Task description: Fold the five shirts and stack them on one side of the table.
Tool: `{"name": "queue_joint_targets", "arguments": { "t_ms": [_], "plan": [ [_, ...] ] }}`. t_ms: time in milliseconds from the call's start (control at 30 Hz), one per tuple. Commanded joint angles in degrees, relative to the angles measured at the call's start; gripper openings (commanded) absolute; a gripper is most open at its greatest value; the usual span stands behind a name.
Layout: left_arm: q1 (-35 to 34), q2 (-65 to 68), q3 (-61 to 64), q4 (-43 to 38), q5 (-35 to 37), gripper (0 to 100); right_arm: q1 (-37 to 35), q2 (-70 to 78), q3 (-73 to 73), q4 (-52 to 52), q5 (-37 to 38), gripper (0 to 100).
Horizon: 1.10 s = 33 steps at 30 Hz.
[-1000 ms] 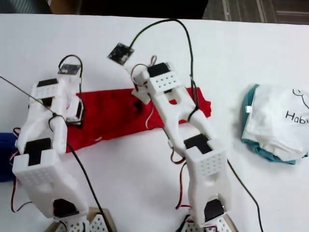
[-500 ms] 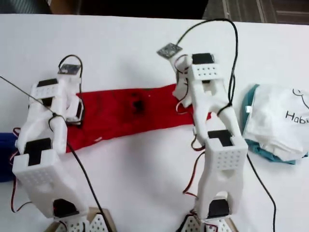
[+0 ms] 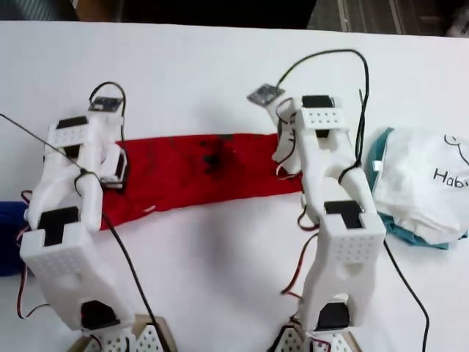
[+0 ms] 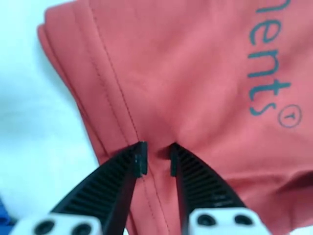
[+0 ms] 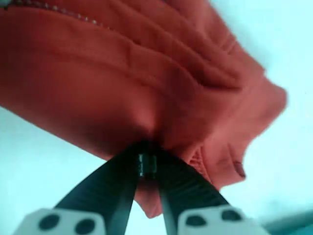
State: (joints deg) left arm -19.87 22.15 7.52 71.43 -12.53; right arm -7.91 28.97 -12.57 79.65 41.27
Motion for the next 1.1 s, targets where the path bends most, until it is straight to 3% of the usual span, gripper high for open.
{"name": "queue_joint_targets", "arguments": {
  "t_ms": [0,167,300,400,633,733,833,1067],
  "plan": [
    [0.35,-0.97,-9.19,8.09,-0.53,12,-3.12,-10.77,0.26,-0.92,-0.09,2.2],
    [2.11,-0.88,-23.52,19.96,-0.18,12,-3.38,-20.35,0.44,-0.92,-8.18,2.2],
    [2.55,-0.53,-30.90,25.85,-0.09,12,3.47,-23.52,6.24,-4.18,-21.45,2.2],
    [1.93,-0.53,-31.60,27.16,-0.09,12,9.19,-23.87,16.26,-12.44,-26.99,2.2],
    [-2.02,-0.44,-29.14,26.99,-0.53,12,11.38,-24.13,38.33,-32.13,-23.38,2.4],
    [-4.13,-0.44,-29.58,26.55,-0.62,18,10.51,-24.13,44.40,-40.31,-22.59,2.4],
    [-5.10,-0.44,-29.14,26.29,-0.62,23,10.51,-24.84,45.36,-42.68,-21.19,2.4],
    [-5.54,4.92,-24.92,20.66,-0.44,23,10.51,-25.45,48.79,-48.04,-21.10,2.4]
  ]
}}
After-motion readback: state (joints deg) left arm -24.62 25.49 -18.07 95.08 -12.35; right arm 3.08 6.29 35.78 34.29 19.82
